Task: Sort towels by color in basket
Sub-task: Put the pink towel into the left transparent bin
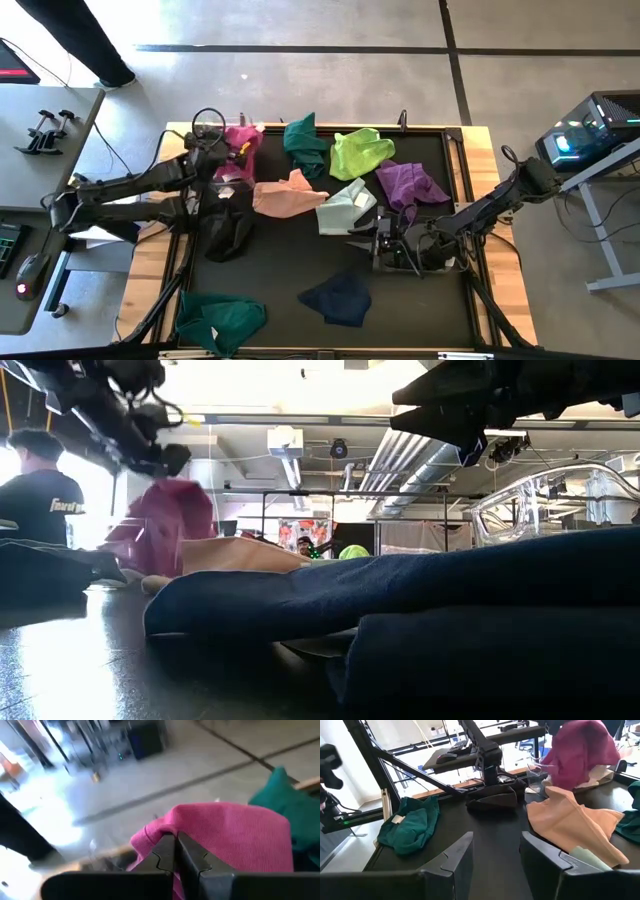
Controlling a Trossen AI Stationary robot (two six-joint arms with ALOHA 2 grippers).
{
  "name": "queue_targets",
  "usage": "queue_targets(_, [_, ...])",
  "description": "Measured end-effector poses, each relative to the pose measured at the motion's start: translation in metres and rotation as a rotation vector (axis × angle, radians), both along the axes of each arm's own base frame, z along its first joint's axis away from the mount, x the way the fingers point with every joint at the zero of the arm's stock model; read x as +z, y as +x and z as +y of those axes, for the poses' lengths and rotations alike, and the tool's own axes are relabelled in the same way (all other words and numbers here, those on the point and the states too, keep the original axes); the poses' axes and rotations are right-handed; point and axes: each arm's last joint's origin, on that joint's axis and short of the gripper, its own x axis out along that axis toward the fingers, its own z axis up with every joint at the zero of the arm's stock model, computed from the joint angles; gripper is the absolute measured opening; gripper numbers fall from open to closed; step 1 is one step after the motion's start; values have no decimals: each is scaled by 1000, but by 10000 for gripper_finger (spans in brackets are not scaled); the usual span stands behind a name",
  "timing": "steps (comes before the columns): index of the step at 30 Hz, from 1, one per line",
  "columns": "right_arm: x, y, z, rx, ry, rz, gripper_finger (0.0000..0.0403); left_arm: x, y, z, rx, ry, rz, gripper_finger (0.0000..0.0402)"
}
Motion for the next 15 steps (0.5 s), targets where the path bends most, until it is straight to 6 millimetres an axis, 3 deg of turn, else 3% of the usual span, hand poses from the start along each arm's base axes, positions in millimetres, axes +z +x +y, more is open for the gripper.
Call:
queue_targets(5, [0, 0, 0, 0, 0, 0, 151, -14, -13, 12, 102, -115, 14, 12])
queue_targets(10, [0, 0, 0, 0, 0, 0, 151, -23, -27, 20, 169, -224, 88, 62])
queue_targets(15, [0, 0, 0, 0, 0, 0, 151, -1, -34, 28, 173, -281, 66, 125])
